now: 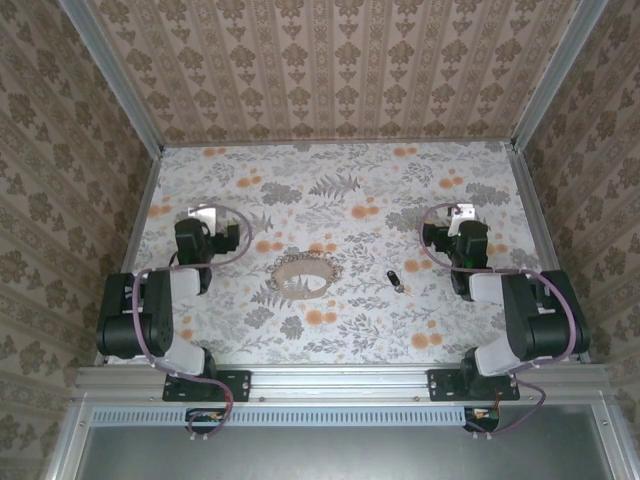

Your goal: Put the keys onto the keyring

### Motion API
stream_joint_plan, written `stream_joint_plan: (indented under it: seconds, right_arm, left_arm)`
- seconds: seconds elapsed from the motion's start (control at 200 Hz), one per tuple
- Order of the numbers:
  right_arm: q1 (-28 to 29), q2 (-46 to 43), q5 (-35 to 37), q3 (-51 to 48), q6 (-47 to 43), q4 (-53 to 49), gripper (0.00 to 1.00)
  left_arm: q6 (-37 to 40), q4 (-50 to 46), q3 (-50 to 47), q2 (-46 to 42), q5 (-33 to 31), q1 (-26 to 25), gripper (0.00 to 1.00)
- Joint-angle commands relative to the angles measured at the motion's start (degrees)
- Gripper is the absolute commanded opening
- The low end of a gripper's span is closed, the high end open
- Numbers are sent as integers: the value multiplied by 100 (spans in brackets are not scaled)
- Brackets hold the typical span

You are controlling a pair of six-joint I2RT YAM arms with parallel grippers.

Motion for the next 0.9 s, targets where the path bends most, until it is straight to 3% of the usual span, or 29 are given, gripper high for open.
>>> stream_joint_plan:
  seconds: [0.0, 0.085, 0.22, 0.445, 0.6, 0.895]
  right_arm:
    - [-18, -706, 385, 326, 131, -772, 100]
    - [-27, -1093, 575, 594, 481, -1486, 100]
    - [-174, -1301, 1185, 1155, 2153, -2779, 100]
    - [-300, -1337, 25, 1435, 2472, -3441, 100]
    - [-67, -1415, -592, 1516, 2397, -3830, 95]
    - [1130, -1560, -1497, 1548, 2269, -4585, 85]
  left_arm:
    - [-56, -789, 297, -400, -131, -29, 100]
    - [-193, -1249, 476, -634, -295, -30, 100]
    - [-536, -2324, 993, -1086, -438, -52, 100]
    - [-1459, -3398, 1488, -1813, -350, -290, 100]
    - [-1847, -3880, 1656, -2061, 25, -648, 100]
    - [-1865, -4301, 1423, -2046, 509, -1934, 98]
